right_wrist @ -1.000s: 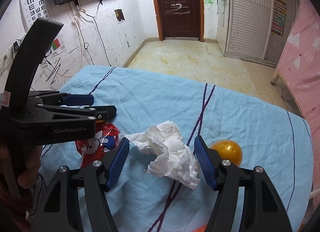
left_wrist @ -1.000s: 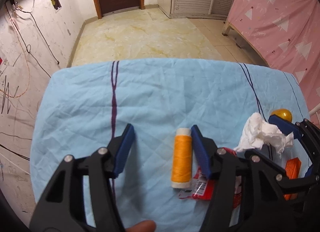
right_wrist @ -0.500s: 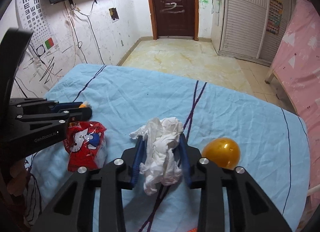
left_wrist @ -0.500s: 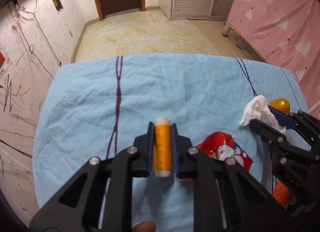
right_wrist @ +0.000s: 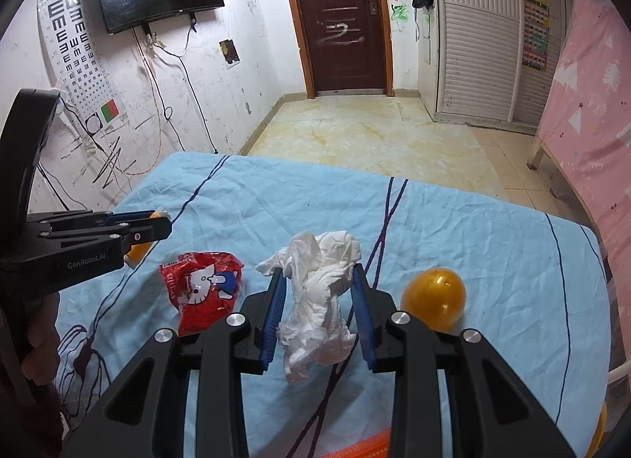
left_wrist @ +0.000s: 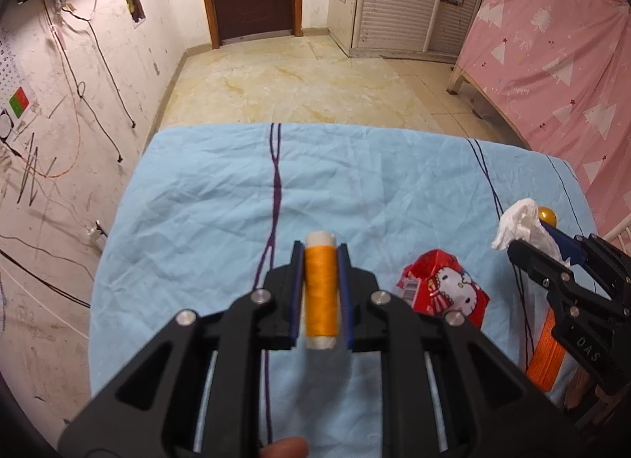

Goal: Collect trash
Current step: 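Carry the spool and tissue over the yellow bin and open both grippers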

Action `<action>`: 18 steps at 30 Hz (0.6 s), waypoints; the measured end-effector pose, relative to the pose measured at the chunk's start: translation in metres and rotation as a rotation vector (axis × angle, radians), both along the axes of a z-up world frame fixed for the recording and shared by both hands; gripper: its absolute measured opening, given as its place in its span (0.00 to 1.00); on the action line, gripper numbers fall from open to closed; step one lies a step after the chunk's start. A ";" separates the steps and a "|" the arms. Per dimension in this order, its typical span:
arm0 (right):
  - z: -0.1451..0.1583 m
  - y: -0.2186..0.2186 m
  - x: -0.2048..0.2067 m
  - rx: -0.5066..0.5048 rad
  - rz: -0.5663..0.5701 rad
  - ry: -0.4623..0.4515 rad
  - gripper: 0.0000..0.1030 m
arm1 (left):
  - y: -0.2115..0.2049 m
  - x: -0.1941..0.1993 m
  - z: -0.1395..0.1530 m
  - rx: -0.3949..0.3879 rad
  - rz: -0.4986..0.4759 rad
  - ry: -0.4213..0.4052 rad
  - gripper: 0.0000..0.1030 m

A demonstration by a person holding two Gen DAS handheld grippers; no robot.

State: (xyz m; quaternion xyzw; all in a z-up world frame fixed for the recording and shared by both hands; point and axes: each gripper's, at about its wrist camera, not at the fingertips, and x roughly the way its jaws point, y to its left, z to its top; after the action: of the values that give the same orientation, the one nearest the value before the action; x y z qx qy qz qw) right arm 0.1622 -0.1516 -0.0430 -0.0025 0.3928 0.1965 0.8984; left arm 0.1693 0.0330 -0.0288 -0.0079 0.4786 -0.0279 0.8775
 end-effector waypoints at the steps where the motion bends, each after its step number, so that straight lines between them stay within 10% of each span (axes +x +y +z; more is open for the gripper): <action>1: 0.002 -0.001 -0.002 0.007 -0.004 -0.004 0.26 | -0.001 -0.002 0.002 0.004 0.000 -0.006 0.15; 18: 0.034 -0.064 -0.057 0.098 -0.098 -0.105 0.26 | -0.050 -0.048 0.043 0.032 -0.065 -0.095 0.15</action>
State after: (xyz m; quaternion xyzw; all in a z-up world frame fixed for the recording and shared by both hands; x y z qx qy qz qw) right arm 0.1051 -0.2155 -0.0094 0.0506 0.3348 0.1708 0.9253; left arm 0.1212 -0.0175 0.0146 0.0232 0.4368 -0.0492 0.8979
